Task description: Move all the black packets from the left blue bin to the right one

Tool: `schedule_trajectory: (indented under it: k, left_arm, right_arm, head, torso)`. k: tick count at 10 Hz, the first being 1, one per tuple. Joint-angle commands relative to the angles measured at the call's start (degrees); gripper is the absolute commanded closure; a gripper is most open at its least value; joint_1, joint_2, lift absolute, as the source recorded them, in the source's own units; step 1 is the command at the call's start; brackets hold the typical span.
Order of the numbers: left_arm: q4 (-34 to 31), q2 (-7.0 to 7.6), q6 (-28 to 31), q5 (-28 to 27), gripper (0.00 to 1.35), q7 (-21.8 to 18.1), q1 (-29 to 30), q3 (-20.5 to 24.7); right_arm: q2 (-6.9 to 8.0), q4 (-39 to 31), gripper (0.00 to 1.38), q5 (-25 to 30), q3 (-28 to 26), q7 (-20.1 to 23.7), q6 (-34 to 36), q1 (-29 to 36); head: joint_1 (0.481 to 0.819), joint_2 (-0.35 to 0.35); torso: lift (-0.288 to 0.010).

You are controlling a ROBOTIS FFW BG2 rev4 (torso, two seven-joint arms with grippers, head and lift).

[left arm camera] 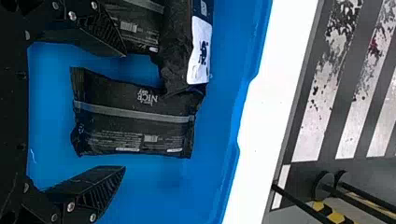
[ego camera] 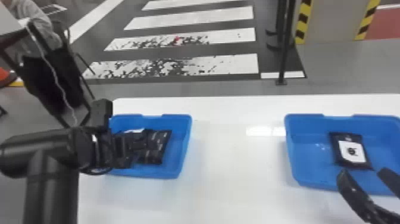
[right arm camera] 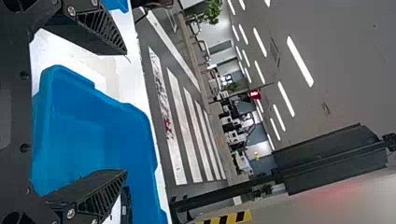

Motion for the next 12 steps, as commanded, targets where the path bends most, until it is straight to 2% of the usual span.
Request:
schedule_trajectory:
  k: [1,3,4,6,7,8,9,10,11,12]
  left_arm:
    - [2.77,0.15,0.0,-0.94,0.19,0.32,-2.15,-1.01]
    - [6.71,0.06,0.29,-1.17,0.24,1.02,-4.4,-1.7]
    - [9.1,0.24,0.29,-1.06,0.34,1.02,-5.67,-2.39]
    - [11.91,0.24,0.29,-1.74,0.75,1.63,-6.79,-3.19]
    - [12.2,0.24,0.29,-1.97,0.83,1.9,-7.07,-3.41]
    - [12.62,0.32,-0.56,-2.77,1.05,1.9,-7.07,-3.41]
    - [12.62,0.32,-3.65,-1.52,1.21,1.81,-5.95,-3.76]
    - [12.48,0.32,-5.9,-0.83,1.21,0.67,-5.24,-3.64]
    - [10.65,0.5,-5.62,-0.26,1.21,-0.83,-4.26,-3.64]
    - [5.87,0.59,-4.21,2.25,1.21,-1.35,-1.73,-3.53]
  right_arm:
    - [0.0,0.2,0.13,-0.28,0.0,0.09,0.32,-0.14]
    - [0.0,0.48,0.13,-0.62,0.0,0.26,0.46,-0.14]
    - [0.0,0.62,0.13,-1.08,0.0,0.26,0.46,-0.14]
    - [0.0,0.62,0.13,-0.97,-0.12,0.35,0.6,-0.14]
    - [-0.09,0.62,0.13,-0.97,0.0,0.35,0.6,-0.28]
    - [-0.09,0.62,0.13,-1.08,-0.12,0.35,0.6,-0.28]
    - [-0.09,0.62,0.13,-1.19,-0.12,0.44,0.6,-0.28]
    - [-0.18,0.62,0.13,-1.31,-0.12,0.44,0.6,-0.14]
    - [-0.27,0.48,0.13,-1.31,-0.12,0.44,0.74,-0.14]
    - [-0.27,0.2,0.13,-1.31,-0.12,0.44,0.88,-0.14]
  head:
    - [0.695,0.225]
    - [0.695,0.224]
    - [0.695,0.223]
    - [0.695,0.216]
    - [0.695,0.215]
    - [0.695,0.216]
    - [0.695,0.217]
    - [0.695,0.219]
    - [0.695,0.213]
    - [0.695,0.202]
  torso:
    - [-0.154]
    - [-0.154]
    - [-0.154]
    - [-0.154]
    - [-0.154]
    - [-0.154]
    - [-0.154]
    - [-0.154]
    - [-0.154]
    - [-0.154]
